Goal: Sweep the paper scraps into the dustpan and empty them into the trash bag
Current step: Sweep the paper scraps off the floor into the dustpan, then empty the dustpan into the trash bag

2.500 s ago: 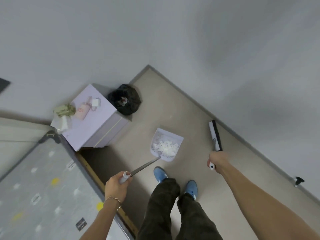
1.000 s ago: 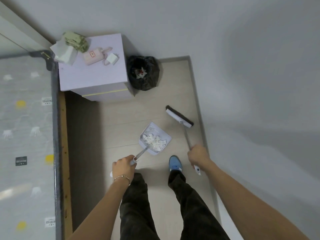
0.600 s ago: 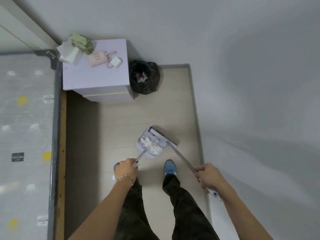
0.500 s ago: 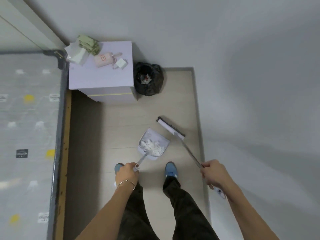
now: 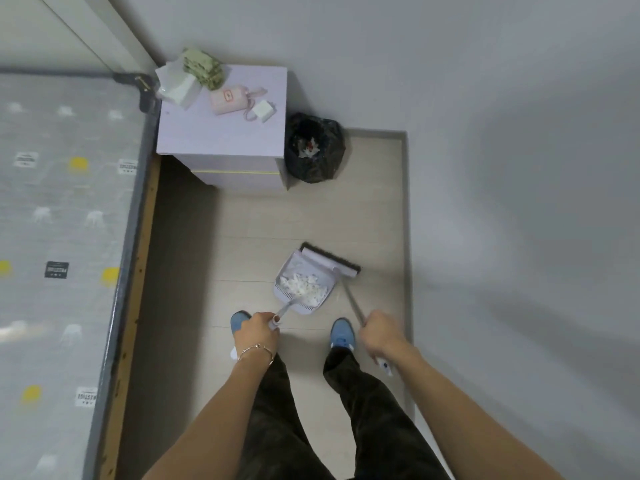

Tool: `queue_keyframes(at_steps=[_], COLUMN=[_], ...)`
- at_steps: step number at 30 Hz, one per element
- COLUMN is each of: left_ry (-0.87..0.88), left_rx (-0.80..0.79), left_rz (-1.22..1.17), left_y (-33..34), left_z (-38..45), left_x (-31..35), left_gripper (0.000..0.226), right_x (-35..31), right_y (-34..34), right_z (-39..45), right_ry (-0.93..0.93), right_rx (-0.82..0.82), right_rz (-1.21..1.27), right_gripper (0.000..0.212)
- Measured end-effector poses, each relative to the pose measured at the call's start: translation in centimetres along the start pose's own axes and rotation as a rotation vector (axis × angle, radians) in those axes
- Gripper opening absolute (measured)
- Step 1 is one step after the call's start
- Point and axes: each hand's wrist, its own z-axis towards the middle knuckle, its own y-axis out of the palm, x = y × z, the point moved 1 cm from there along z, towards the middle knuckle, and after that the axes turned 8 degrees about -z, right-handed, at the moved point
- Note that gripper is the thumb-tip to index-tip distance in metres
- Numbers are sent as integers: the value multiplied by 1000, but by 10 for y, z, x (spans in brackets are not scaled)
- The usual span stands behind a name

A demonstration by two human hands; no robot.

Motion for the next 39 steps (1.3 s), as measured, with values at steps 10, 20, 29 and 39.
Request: queue_keyframes(at_steps=[10, 20, 29, 39], left_ry=[-30, -192, -262, -30], left_rx=[-4, 85, 225, 324], left_rz=[-139, -513, -818, -815], left_y=[-6, -29, -50, -90], left_z=[-8, -28, -47, -72], left_x=[-23, -42, -48, -8], left_gripper=[10, 19, 18, 10], right_x=[52, 80, 76, 67], right_y=[-8, -48, -69, -86], right_z=[-70, -72, -36, -18], right_ry=[8, 90, 146, 146], right_rx=[-64, 86, -29, -5], right_rz=[241, 663, 1147, 1288], right_gripper=[25, 30, 14, 20])
